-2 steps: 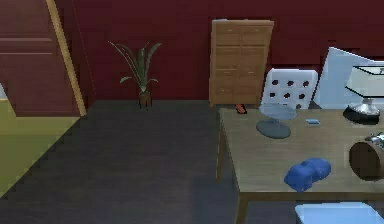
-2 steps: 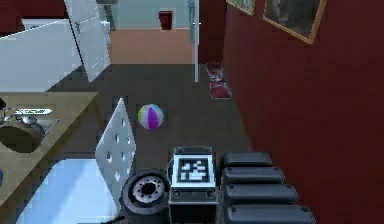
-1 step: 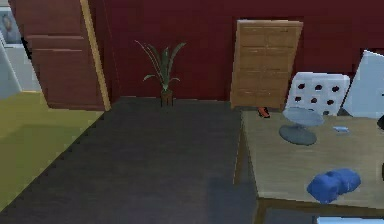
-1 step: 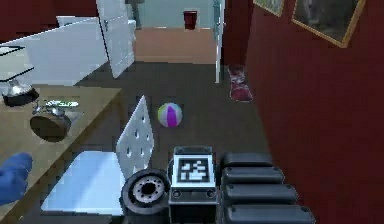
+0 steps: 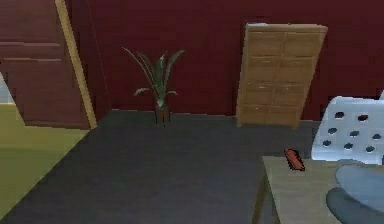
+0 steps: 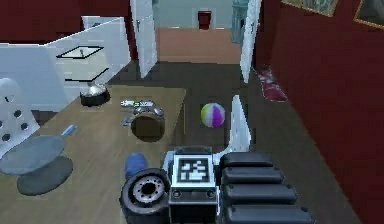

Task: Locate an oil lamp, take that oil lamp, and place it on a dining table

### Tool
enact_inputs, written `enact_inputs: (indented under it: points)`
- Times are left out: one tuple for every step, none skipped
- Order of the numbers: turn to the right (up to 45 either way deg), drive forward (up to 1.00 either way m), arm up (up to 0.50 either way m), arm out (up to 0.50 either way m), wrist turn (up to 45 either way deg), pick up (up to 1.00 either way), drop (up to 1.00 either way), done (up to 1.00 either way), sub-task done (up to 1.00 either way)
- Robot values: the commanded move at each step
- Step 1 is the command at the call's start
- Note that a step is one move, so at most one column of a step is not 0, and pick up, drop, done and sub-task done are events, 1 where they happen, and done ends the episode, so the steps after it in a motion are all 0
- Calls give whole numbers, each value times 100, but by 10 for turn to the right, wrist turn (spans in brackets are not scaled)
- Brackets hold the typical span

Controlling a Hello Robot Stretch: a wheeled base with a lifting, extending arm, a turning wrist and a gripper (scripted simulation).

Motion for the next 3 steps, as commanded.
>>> enact_inputs:
  points:
    - [60, 0, 0, 0, 0, 0, 0, 0, 0]
    - [0, 30, 0, 0, 0, 0, 0, 0, 0]
    - [450, 0, 0, 0, 0, 0, 0, 0, 0]
